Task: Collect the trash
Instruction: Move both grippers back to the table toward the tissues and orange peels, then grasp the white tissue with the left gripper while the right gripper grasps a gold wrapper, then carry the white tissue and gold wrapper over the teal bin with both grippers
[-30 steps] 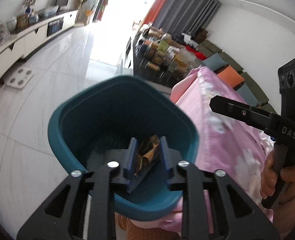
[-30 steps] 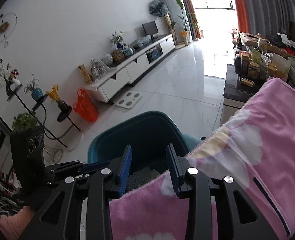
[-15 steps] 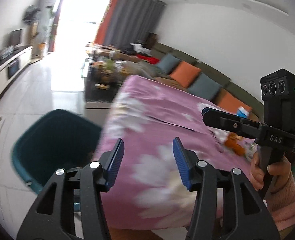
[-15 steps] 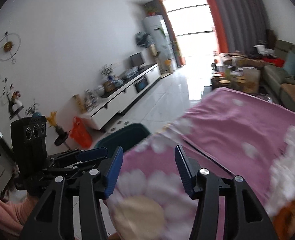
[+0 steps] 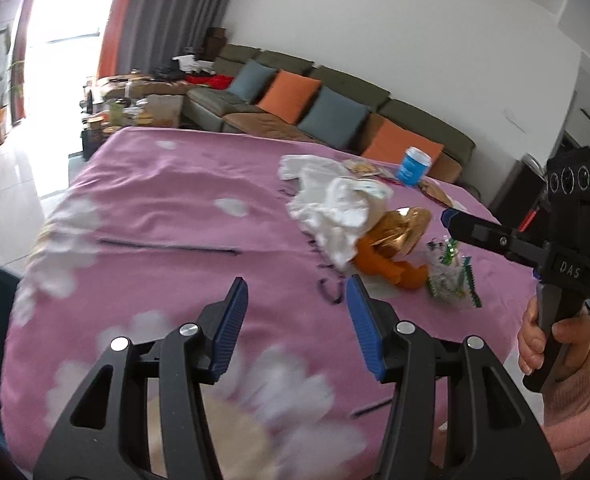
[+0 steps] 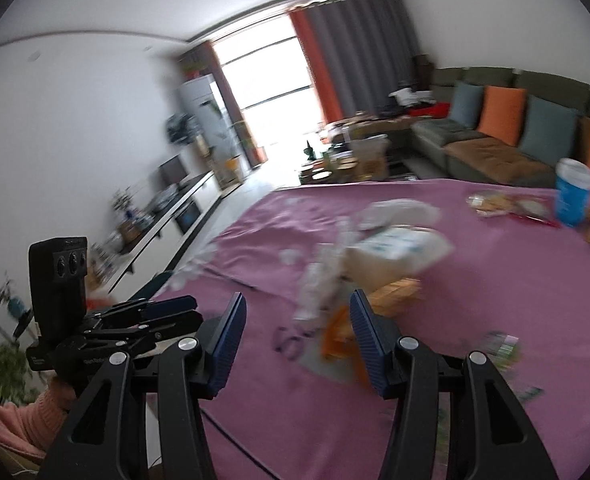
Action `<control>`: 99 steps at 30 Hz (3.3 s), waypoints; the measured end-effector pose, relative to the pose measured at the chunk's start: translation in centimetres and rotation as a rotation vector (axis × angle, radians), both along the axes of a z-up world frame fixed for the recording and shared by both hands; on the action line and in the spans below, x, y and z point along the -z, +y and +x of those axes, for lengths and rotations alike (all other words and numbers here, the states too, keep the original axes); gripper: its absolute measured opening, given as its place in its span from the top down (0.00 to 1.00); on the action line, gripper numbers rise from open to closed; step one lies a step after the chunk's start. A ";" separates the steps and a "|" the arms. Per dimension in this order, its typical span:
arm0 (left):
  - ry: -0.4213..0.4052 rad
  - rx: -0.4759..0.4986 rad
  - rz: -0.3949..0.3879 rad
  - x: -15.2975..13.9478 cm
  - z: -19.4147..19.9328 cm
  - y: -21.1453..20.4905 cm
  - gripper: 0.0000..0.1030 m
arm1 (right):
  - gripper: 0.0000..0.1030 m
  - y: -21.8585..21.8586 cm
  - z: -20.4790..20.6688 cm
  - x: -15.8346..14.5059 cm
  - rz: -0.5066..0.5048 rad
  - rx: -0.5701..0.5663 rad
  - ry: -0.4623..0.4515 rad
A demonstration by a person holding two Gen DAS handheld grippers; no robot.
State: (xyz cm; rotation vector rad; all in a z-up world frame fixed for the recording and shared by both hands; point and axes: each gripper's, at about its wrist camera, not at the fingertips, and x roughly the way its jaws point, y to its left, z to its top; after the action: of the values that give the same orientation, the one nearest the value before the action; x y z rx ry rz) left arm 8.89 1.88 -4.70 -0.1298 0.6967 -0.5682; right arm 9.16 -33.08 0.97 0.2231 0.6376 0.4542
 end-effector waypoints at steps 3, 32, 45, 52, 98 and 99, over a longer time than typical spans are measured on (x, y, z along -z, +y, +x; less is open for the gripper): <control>0.006 0.022 0.010 -0.1 1.1 -1.9 0.50 | 0.48 -1.8 0.1 0.8 0.010 0.051 0.024; 0.220 0.058 0.010 3.6 10.0 -7.4 0.89 | 0.80 -5.3 4.1 4.9 0.217 0.137 0.160; 0.156 0.029 -0.034 2.1 7.2 -4.2 0.93 | 0.97 -5.6 2.6 3.0 0.234 0.110 0.096; 0.120 -0.002 -0.058 1.6 4.8 -0.8 0.93 | 0.98 -5.5 1.9 1.5 0.215 0.097 0.041; 0.043 -0.050 -0.057 0.1 -1.4 4.5 0.93 | 0.99 -2.0 1.0 -0.4 0.119 0.055 -0.019; 0.044 -0.054 -0.057 0.2 -1.5 4.6 0.93 | 0.97 -1.8 1.2 -0.2 0.118 0.054 -0.011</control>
State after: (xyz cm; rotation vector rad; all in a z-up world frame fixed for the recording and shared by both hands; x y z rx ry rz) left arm 7.43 6.50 -4.90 -0.2146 0.7179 -0.5350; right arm 10.33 -34.91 1.15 0.3485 0.5933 0.4412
